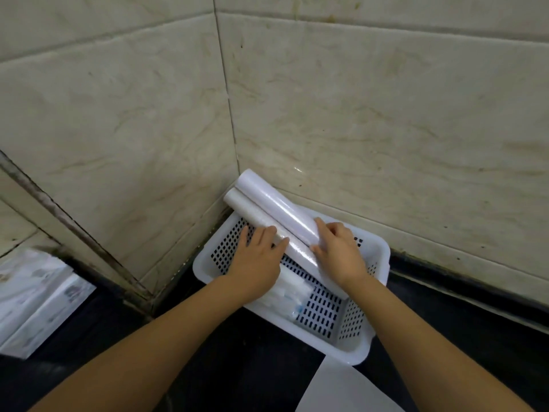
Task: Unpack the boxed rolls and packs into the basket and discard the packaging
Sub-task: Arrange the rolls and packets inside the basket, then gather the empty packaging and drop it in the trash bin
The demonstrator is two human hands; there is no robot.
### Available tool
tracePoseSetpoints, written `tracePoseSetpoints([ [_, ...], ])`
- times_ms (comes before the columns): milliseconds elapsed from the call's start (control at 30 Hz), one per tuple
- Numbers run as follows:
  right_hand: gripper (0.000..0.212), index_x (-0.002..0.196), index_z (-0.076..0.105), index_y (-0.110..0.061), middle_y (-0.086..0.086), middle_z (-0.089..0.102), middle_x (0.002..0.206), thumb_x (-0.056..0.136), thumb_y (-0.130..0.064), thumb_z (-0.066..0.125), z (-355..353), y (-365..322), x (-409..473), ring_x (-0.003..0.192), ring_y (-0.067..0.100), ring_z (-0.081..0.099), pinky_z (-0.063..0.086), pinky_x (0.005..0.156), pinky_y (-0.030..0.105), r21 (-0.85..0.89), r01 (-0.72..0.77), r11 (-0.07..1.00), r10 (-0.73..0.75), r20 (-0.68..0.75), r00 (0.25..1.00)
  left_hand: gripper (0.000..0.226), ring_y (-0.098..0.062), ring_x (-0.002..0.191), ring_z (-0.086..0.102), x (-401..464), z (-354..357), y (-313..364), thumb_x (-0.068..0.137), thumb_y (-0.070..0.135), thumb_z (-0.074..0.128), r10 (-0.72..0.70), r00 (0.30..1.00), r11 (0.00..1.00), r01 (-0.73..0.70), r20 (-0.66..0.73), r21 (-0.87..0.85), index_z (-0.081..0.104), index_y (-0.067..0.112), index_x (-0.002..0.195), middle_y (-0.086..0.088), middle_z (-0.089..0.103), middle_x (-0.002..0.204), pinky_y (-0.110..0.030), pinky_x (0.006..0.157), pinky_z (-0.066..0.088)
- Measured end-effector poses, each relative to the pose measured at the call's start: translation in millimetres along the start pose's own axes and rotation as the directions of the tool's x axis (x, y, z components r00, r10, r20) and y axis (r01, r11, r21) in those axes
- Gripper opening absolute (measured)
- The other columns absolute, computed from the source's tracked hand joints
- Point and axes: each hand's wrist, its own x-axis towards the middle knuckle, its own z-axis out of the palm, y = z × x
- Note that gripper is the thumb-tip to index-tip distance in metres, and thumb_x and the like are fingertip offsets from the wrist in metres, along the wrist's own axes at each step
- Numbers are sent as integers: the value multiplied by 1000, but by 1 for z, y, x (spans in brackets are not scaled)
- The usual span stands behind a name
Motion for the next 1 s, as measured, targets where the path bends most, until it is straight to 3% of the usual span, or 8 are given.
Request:
tracePoseSetpoints([
  [167, 51, 144, 29, -25, 10, 43, 132, 94, -30, 42, -12, -3, 2, 123, 29, 37, 32, 99, 41, -279, -23, 960, 45, 74, 996, 56, -24, 146, -7, 0, -6, -3, 97, 21, 32, 22, 992, 999, -27, 126, 34, 8, 22, 148, -4, -2, 160, -56, 114, -5],
  [333, 56, 148, 21, -21, 15, 39, 140, 96, -22, 41, -43, -6, -23, 127, 32, 37, 35, 100, 44, -199, -49, 979, 72, 113, 991, 54, -24, 146, -1, -9, -34, 5, 98, 26, 32, 22, 973, 999, -13, 229, -40, 11, 21, 147, -6, 3, 159, -56, 117, 3],
  [433, 41, 136, 46, -11, 17, 53, 123, 95, -14, 42, -71, 1, -60, 106, 35, 54, 47, 87, 41, -10, -48, 999, 48, -37, 998, 48, -26, 138, 26, -32, -54, 22, 96, 27, 39, 103, 992, 988, -94, 74, -120, 30, 15, 142, -11, 31, 150, -47, 112, 24],
  [533, 22, 100, 64, -14, 4, 62, 90, 92, -12, 43, -91, 20, -114, 75, 24, 59, 45, 61, 31, 115, -67, 991, 76, -78, 994, 36, -27, 116, 47, -72, -64, 45, 92, 18, 46, 165, 980, 930, -192, -110, -314, 50, 10, 128, -11, 54, 127, -39, 96, 40],
  [667, 18, 83, 63, -19, -8, 62, 75, 90, -19, 46, -81, 57, -190, 72, 17, 61, 44, 65, 28, 79, -182, 980, 168, 155, 973, 27, -21, 104, 52, -140, -54, 80, 91, 17, 48, 269, 953, 854, -302, -137, -423, 59, 12, 115, -7, 60, 112, -36, 90, 45],
  [800, 40, 115, 58, -16, 7, 62, 112, 89, -46, 52, -53, 75, -235, 101, 24, 59, 48, 85, 34, -189, -183, 965, 254, 487, 836, 43, -16, 112, 47, -191, -32, 103, 90, 45, 46, 368, 910, 882, -276, 193, -382, 48, 25, 128, 1, 54, 124, -34, 96, 42],
  [900, 55, 121, 50, -15, 9, 56, 120, 84, -55, 54, -37, 75, -257, 108, 26, 56, 45, 85, 35, -256, -228, 939, 324, 448, 833, 71, -18, 125, 40, -215, -18, 111, 80, 63, 48, 366, 849, 908, -236, 382, -346, 31, 29, 139, 1, 43, 140, -39, 106, 35],
  [1000, 47, 118, 47, -15, 6, 59, 119, 85, -47, 56, -27, 72, -272, 105, 24, 58, 44, 77, 32, -273, -263, 925, 363, 435, 824, 88, -23, 128, 38, -235, -4, 116, 75, 60, 58, 326, 841, 936, -223, 432, -271, 18, 22, 145, -3, 38, 144, -40, 108, 31],
])
